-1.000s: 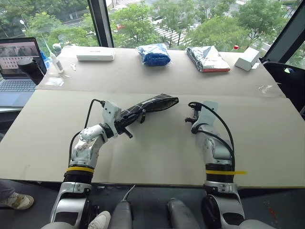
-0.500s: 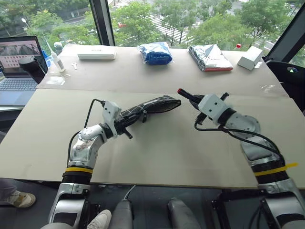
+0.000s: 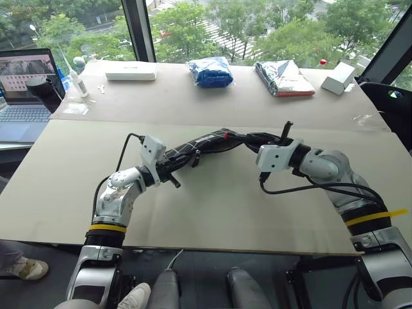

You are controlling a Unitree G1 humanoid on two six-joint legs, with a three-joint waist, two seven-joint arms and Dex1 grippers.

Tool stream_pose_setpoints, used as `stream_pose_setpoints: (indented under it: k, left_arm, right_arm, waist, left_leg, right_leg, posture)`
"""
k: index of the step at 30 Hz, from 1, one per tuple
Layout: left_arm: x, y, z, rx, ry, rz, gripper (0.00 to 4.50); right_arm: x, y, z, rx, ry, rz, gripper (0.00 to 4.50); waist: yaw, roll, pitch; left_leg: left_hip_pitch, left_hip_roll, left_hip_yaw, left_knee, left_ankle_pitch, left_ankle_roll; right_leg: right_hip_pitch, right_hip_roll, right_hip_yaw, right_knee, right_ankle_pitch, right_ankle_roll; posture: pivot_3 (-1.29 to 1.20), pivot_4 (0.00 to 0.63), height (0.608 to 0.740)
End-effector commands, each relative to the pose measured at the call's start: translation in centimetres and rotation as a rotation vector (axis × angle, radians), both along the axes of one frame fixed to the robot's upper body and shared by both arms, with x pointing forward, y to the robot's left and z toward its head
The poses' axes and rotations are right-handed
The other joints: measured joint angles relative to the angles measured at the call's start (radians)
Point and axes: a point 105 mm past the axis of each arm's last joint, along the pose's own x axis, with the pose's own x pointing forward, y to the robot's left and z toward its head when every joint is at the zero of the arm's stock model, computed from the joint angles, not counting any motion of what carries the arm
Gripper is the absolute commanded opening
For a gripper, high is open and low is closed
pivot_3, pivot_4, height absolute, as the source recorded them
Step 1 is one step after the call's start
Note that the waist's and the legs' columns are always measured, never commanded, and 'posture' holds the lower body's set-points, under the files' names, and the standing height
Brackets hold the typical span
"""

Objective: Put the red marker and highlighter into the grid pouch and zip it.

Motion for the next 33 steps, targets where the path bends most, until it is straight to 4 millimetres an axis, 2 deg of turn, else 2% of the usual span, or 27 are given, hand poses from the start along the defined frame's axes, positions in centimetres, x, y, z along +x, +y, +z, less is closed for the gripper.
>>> stream_pose_setpoints:
  k: [1, 6, 13, 26, 29, 31, 33]
  left_arm:
    - [-0.2, -0.9, 2.4, -0.029, -0.074, -0.038, 0.00]
    - [-0.3, -1.1, 2.4, -0.025, -0.076, -0.047, 0.00]
    - [-0.6, -1.4, 2.2, 0.003, -0.076, -0.074, 0.00]
    - [-1.0, -1.9, 1.7, 0.039, -0.072, -0.122, 0.00]
    - [-1.0, -1.9, 1.8, 0.040, -0.076, -0.122, 0.00]
    - [-1.1, -1.8, 1.8, 0.040, -0.075, -0.119, 0.00]
    - [-1.2, -1.6, 1.7, 0.041, -0.074, -0.115, 0.00]
  right_arm:
    - [-0.4, 0.1, -0.4, -0.046, -0.009, 0.035, 0.52]
    - [0.1, 0.3, -0.9, -0.065, -0.008, 0.025, 0.52]
    - [0.8, 1.0, -0.7, -0.070, -0.022, 0.027, 0.52]
    - [-1.0, 9.7, -2.5, -0.130, 0.014, 0.300, 0.52]
    - [-0.8, 10.7, -2.0, -0.088, 0.016, 0.308, 0.52]
    - [-0.1, 10.1, -1.6, -0.041, 0.066, 0.262, 1.53]
    - [0.6, 9.1, -1.4, -0.044, 0.056, 0.217, 2.13]
  waist:
    - [0.001, 0.000, 0.000]
    - [0.007, 0.000, 0.000]
    - [0.011, 0.000, 0.000]
    - [0.013, 0.000, 0.000]
    - [0.012, 0.000, 0.000]
    - [0.012, 0.000, 0.000]
    - [0.012, 0.000, 0.000]
  left_leg:
    - [0.000, 0.000, 0.000, 0.000, 0.000, 0.000]
    - [0.000, 0.000, 0.000, 0.000, 0.000, 0.000]
    - [0.000, 0.000, 0.000, 0.000, 0.000, 0.000]
    - [0.001, 0.000, 0.000, 0.001, 0.000, 0.000]
    - [0.001, 0.000, 0.000, 0.001, 0.000, 0.000]
    - [0.001, 0.000, 0.000, 0.001, 0.000, 0.000]
    - [0.001, 0.000, 0.000, 0.001, 0.000, 0.000]
  right_leg:
    - [0.000, 0.000, 0.000, 0.000, 0.000, 0.000]
    - [0.000, 0.000, 0.000, 0.001, 0.000, 0.000]
    - [0.000, 0.000, 0.000, 0.001, 0.000, 0.000]
    - [0.000, 0.000, 0.000, 0.002, 0.000, 0.000]
    - [0.000, 0.000, 0.000, 0.003, 0.000, 0.000]
    - [0.000, 0.000, 0.000, 0.003, 0.000, -0.001]
    - [0.000, 0.000, 0.000, 0.003, 0.000, -0.001]
  posture:
    - [0.00, 0.150, 0.740]
    - [0.00, 0.150, 0.740]
    - [0.00, 0.150, 0.740]
    - [0.00, 0.150, 0.740]
    - [0.00, 0.150, 0.740]
    - [0.00, 0.150, 0.740]
    - [0.00, 0.150, 0.740]
